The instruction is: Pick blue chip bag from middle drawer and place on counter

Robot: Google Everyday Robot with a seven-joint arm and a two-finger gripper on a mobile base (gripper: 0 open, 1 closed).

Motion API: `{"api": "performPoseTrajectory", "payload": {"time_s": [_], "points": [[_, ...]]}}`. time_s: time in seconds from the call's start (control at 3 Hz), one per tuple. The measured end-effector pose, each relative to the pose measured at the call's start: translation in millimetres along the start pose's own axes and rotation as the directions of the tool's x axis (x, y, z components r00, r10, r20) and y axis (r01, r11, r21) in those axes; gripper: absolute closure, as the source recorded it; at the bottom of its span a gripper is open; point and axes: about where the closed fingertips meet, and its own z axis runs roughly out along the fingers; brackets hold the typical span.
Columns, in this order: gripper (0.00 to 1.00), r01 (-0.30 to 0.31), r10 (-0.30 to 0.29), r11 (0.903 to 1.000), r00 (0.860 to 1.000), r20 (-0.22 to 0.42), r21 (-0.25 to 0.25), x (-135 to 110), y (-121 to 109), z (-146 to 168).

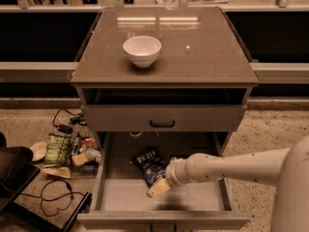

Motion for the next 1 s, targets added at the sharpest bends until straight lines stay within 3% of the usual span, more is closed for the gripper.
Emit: {"api": "performPoseTrajectory", "payload": {"time_s": [0.33,1.0], "points": [[0.00,-0.010,0.010,0.9996,1.000,-0.004,-0.027,3.5,-2.2,26.6],[0.50,-0.027,0.028,0.9967,0.999,0.016,-0.076,-1.5,-2.8,60.7]]}}
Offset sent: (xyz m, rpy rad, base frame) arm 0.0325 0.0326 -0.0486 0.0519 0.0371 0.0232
